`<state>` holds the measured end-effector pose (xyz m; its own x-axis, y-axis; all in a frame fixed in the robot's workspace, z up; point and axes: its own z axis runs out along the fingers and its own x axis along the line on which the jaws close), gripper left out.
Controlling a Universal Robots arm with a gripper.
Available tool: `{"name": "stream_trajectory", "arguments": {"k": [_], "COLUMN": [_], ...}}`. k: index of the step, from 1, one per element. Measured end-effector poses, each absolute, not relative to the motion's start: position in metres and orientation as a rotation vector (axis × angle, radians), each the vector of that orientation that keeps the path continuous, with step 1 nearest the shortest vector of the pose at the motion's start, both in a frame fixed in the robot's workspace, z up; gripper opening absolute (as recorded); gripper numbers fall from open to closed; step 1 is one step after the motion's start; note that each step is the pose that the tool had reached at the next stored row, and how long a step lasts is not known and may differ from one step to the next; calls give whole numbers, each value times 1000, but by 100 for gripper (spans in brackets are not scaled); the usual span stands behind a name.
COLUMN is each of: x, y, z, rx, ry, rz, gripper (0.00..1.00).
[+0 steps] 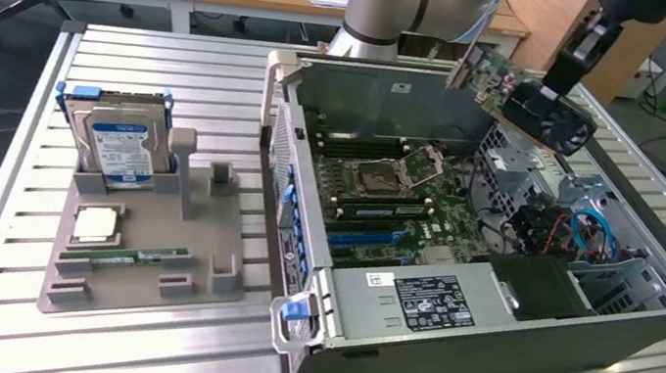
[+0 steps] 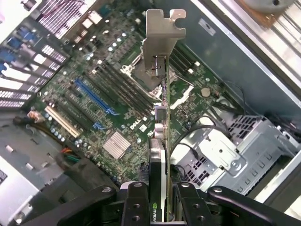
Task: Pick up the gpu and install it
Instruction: 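Insert the gpu into the slot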
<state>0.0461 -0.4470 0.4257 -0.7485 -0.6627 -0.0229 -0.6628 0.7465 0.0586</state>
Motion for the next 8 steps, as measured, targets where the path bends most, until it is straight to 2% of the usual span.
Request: {"name": "stream_trajectory", "arguments": {"k": [8], "x": [46], "y": [-447], "z": [425], "rx": [-1316], "ry": [2857], "rz": [91], "gripper": [27]}}
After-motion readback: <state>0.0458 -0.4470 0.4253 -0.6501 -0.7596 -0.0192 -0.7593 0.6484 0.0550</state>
